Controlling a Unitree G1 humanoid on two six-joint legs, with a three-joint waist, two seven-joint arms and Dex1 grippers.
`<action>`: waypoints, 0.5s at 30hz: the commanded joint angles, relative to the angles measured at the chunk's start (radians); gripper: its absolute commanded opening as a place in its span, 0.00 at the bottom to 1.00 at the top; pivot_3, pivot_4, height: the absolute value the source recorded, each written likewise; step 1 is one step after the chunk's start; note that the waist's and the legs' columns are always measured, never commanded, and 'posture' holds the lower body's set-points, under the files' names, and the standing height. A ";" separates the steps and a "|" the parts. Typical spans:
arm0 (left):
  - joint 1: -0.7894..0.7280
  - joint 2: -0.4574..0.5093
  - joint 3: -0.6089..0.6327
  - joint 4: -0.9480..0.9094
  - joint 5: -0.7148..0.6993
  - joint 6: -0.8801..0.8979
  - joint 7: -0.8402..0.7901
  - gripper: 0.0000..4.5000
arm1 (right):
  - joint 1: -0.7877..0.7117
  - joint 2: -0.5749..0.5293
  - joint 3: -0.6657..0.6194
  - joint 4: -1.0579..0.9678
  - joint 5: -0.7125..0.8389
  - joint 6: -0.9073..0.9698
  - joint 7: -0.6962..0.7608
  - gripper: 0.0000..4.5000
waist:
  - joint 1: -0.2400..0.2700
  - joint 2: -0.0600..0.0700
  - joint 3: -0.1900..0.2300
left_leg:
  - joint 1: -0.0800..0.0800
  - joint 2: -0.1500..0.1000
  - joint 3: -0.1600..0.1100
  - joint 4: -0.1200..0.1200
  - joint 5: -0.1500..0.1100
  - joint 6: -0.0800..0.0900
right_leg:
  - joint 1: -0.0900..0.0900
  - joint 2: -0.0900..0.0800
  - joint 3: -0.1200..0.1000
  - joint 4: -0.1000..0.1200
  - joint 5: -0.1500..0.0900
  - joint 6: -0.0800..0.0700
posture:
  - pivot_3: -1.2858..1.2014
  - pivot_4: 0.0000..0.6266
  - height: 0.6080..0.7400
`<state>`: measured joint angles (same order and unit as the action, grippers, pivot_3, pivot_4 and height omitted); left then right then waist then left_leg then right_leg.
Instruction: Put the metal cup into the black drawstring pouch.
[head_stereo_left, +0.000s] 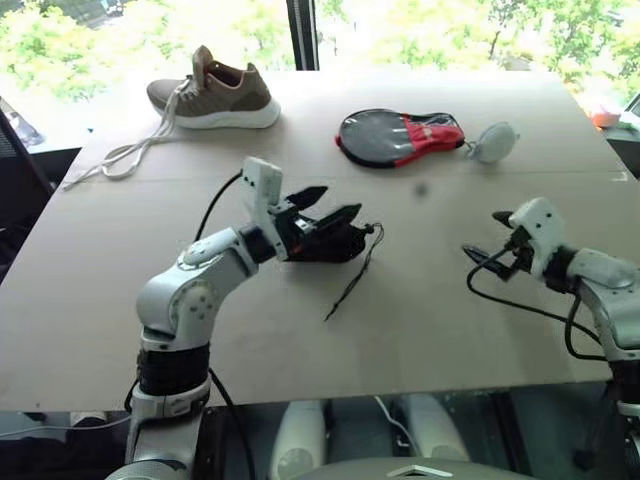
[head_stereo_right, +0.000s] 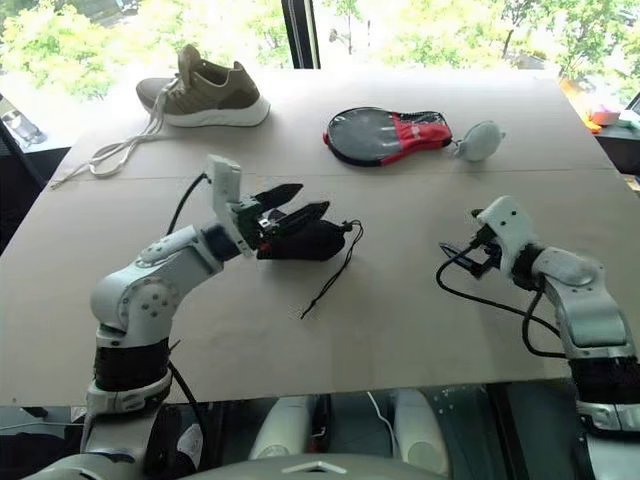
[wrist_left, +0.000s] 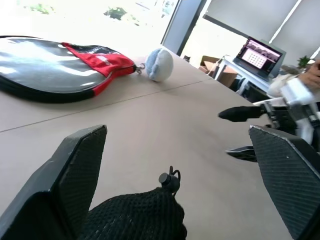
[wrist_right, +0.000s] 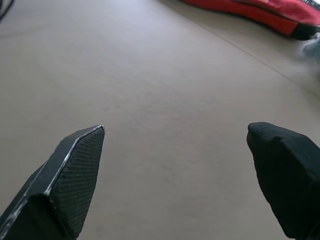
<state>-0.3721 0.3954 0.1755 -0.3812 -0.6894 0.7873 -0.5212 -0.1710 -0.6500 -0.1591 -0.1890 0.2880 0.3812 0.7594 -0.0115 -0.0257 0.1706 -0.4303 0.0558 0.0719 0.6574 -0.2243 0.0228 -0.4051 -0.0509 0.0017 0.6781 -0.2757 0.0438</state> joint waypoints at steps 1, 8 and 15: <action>0.079 0.002 0.068 -0.084 0.015 -0.107 0.012 0.99 | 0.087 0.053 -0.078 -0.150 0.107 -0.027 -0.006 0.99 | 0.000 -0.001 0.000 | 0.000 0.000 0.000 0.000 0.000 0.000 | 0.001 0.000 0.000 0.000 0.000 0.000 | 0.52 0.24 1.00; 0.401 0.106 0.186 -0.145 -0.038 -0.187 -0.155 0.99 | 0.260 0.064 -0.103 -0.198 0.120 -0.174 0.066 0.99 | -0.001 0.000 0.000 | 0.002 0.000 0.000 0.000 -0.001 0.002 | 0.001 0.000 0.000 0.000 0.000 0.000 | 0.52 0.24 1.00; 0.660 0.136 0.287 -0.173 -0.018 -0.284 -0.222 0.99 | 0.409 0.050 -0.188 -0.211 0.155 -0.216 0.087 0.99 | 0.007 0.000 -0.001 | 0.004 0.001 -0.001 0.000 -0.003 0.005 | 0.003 -0.001 -0.002 0.000 -0.001 -0.001 | 0.52 0.24 1.00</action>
<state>0.2688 0.5221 0.4277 -0.5113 -0.7014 0.5430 -0.7234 0.2276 -0.5867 -0.3042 -0.3654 0.4181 0.1878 0.8381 -0.0049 -0.0259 0.1699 -0.4244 0.0571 0.0711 0.6575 -0.2271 0.0277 -0.3994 -0.0522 0.0002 0.6777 -0.2764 0.0428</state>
